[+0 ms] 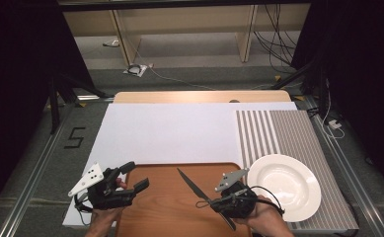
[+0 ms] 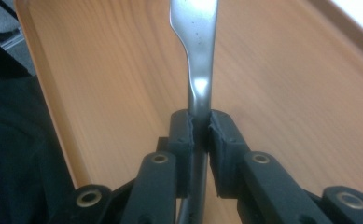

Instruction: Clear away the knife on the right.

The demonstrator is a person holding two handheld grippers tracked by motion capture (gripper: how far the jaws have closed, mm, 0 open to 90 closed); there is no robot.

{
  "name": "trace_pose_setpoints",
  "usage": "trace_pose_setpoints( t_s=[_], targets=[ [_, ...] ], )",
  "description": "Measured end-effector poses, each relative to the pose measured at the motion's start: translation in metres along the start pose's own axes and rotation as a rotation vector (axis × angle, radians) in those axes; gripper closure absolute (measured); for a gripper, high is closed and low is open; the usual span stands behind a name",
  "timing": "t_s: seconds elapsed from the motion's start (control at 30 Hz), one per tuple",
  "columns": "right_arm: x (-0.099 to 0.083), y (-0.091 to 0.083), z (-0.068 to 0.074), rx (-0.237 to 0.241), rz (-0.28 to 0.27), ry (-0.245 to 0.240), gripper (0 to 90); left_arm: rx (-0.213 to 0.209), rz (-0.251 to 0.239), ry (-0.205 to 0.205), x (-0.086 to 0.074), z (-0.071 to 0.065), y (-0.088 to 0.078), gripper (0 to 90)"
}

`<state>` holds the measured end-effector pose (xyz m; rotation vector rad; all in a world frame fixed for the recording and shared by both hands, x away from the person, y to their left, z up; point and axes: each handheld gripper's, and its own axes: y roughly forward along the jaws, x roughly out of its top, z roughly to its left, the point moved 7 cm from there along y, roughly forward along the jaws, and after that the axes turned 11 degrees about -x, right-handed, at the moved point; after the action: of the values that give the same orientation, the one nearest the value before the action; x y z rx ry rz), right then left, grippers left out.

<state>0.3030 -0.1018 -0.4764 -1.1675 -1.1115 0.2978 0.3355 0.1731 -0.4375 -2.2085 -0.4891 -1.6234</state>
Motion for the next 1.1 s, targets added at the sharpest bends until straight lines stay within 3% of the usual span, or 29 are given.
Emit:
trace_pose_setpoints(
  t_s=[0.3, 0.6, 1.1],
  targets=[
    [-0.007, 0.008, 0.009, 0.033, 0.08, -0.032, 80.8, 0.001, 0.001, 0.0, 0.0, 0.0, 0.0, 16.8],
    [-0.013, 0.016, 0.011, 0.001, 0.167, -0.051, 80.8, 0.0, 0.002, 0.001, 0.0, 0.0, 0.0, 16.8],
    [-0.026, 0.031, 0.017, 0.002, 0.288, -0.092, 80.5, -0.003, 0.003, -0.003, -0.001, 0.0, 0.001, 16.8]
  ],
)
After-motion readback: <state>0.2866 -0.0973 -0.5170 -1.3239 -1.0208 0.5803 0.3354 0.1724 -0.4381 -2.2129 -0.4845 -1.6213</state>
